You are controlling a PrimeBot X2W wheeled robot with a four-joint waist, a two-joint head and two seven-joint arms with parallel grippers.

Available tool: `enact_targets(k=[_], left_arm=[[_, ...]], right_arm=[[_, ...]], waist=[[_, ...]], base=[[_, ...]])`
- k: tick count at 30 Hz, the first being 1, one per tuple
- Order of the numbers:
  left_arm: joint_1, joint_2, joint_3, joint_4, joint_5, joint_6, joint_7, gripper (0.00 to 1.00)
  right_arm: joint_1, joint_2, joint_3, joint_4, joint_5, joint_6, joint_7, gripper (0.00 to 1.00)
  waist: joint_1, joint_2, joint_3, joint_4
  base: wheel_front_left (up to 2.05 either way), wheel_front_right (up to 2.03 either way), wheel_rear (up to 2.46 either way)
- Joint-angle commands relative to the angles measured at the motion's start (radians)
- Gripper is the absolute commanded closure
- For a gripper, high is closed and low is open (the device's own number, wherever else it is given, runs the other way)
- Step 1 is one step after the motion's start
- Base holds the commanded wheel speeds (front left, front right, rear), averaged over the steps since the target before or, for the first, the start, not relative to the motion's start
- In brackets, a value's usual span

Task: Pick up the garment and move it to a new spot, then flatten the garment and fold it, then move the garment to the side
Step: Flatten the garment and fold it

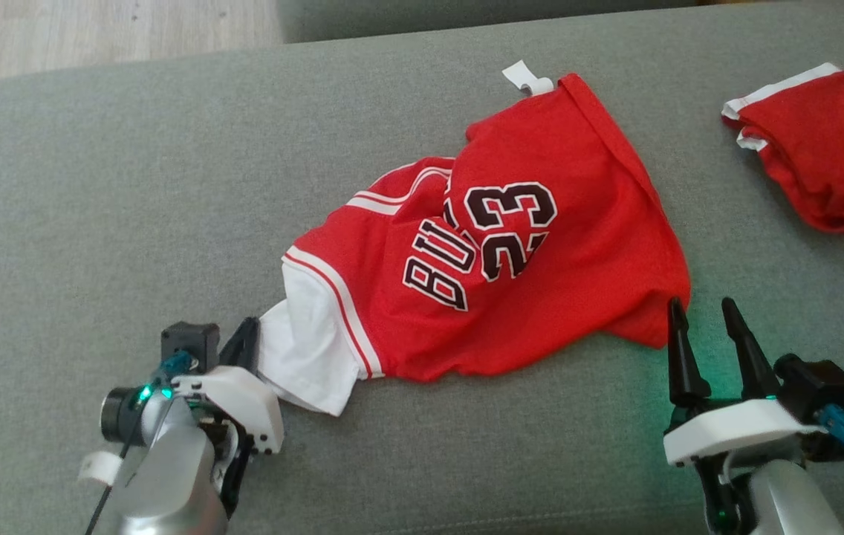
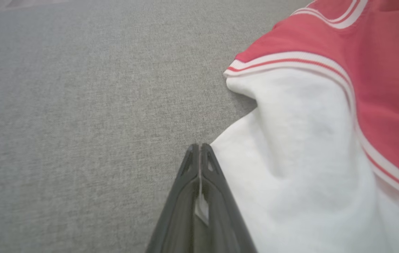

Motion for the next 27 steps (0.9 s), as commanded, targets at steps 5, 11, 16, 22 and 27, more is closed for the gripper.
enact_targets(k=[5, 11, 16, 22, 27], left_arm=[[0.015, 0.013, 0.04, -0.124, -0.017, 0.001, 0.004, 1.0], [0.092, 0.009, 0.097, -0.388, -0.035, 0.006, 0.004, 1.0], [0.151, 0.003, 0.122, -0.561, -0.027, 0.001, 0.004, 1.0], [0.191, -0.003, 0.119, -0.652, -0.022, -0.006, 0.004, 1.0], [0.201, -0.004, 0.114, -0.674, -0.021, -0.009, 0.004, 1.0]], right_arm=[[-0.028, -0.004, 0.022, -0.013, 0.008, -0.001, -0.006, 0.0], [-0.029, -0.004, 0.009, 0.007, -0.001, -0.001, 0.007, 0.0], [-0.032, -0.004, -0.001, 0.057, 0.007, -0.001, 0.058, 0.0], [-0.062, -0.004, -0.025, 0.144, 0.037, -0.001, 0.099, 0.0], [-0.094, -0.004, -0.021, 0.212, 0.074, -0.001, 0.116, 0.0]], waist=[[0.0, -0.0001, -0.021, 0.012], [0.0, -0.0001, -0.04, 0.032], [0.0, -0.0001, -0.047, 0.05], [0.0, -0.0001, -0.047, 0.069], [0.0, -0.0001, -0.044, 0.079]], base=[[0.0, 0.0, 0.0], [0.0, 0.0, 0.0], [0.0, 0.0, 0.0], [0.0, 0.0, 0.0], [0.0, 0.0, 0.0]])
